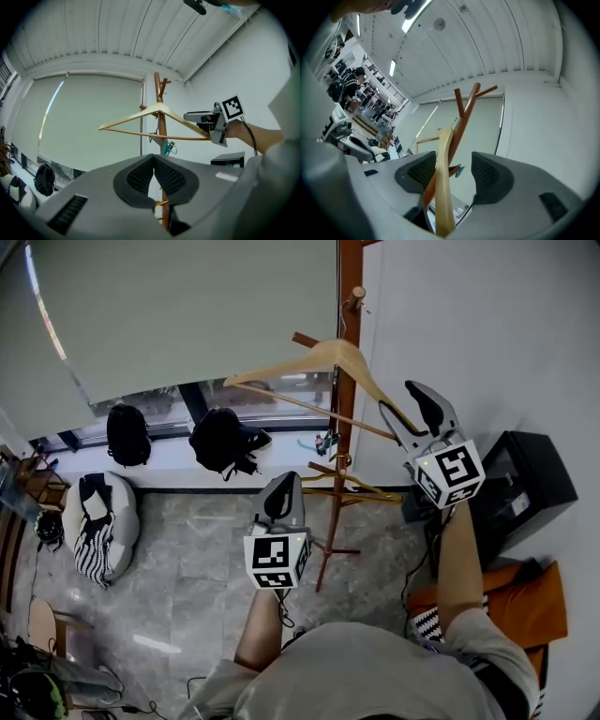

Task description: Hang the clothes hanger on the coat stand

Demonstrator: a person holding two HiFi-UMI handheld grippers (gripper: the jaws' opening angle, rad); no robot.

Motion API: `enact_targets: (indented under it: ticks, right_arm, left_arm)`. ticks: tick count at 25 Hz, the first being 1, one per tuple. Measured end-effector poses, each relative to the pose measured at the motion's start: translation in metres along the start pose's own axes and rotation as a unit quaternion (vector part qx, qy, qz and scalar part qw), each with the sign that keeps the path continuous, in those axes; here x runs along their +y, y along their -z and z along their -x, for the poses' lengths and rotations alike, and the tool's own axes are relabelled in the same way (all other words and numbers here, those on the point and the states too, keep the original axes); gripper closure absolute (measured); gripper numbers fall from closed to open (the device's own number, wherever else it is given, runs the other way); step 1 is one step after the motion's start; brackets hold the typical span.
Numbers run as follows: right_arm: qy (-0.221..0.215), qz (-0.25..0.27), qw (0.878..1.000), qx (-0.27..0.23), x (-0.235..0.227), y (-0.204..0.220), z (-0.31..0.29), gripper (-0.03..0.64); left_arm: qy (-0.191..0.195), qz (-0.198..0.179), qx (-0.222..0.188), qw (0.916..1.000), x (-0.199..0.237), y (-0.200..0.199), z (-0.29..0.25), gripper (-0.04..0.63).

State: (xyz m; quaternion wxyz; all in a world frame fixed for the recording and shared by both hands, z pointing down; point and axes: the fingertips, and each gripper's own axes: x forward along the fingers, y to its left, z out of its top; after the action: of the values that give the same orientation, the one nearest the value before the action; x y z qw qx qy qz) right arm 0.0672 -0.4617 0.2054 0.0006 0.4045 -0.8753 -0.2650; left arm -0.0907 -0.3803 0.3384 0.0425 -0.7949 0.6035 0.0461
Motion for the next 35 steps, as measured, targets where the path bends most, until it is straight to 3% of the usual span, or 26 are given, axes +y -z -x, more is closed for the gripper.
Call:
enact_targets:
  ticks: [4, 8, 12, 17, 20, 25, 30, 35]
  right_arm:
    - [0.040, -0.034, 0.998, -0.037, -0.008, -0.025, 0.025, 0.397]
    - [0.105, -0.025, 0.993, -0.054, -0.002, -0.042, 0.055, 0.401]
    - [0.159, -0.017, 0.984, -0.075, 0.003, -0.054, 0.089, 0.455]
    - [0.210, -0.035, 0.975, -0.063, 0.013, -0.047, 0.127, 0.545]
    - [0.242, -0.017, 0.969, -0.050, 0.027, -0.041, 0.149, 0.587]
    - [0.240, -0.016, 0.971, -0.007, 0.071, -0.025, 0.179, 0.611]
    - [0.208, -0.029, 0.976, 0.059, 0.099, -0.003, 0.192, 0.612]
    - [0.146, -0.053, 0.982, 0.106, 0.151, 0.026, 0.196, 0.612]
  left_arm:
    - [0.003, 0.010, 0.002, 0.9999, -0.001, 0.003, 0.008, 0.584]
    - [0.015, 0.015, 0.012, 0.9997, -0.001, 0.012, 0.014, 0.584]
    - [0.026, 0.022, 0.024, 0.9991, -0.003, 0.022, 0.025, 0.584]
    - [0.031, -0.021, 0.021, 0.9991, -0.010, 0.025, 0.042, 0.584]
    - [0.053, -0.004, 0.004, 0.9986, -0.018, 0.025, 0.048, 0.584]
    - [0.074, 0.019, 0.007, 0.9970, -0.034, 0.038, 0.053, 0.584]
    - [0.086, 0.052, -0.019, 0.9948, -0.071, 0.021, 0.070, 0.584]
    - [0.044, 0.039, -0.014, 0.9982, -0.084, 0.026, 0.110, 0.584]
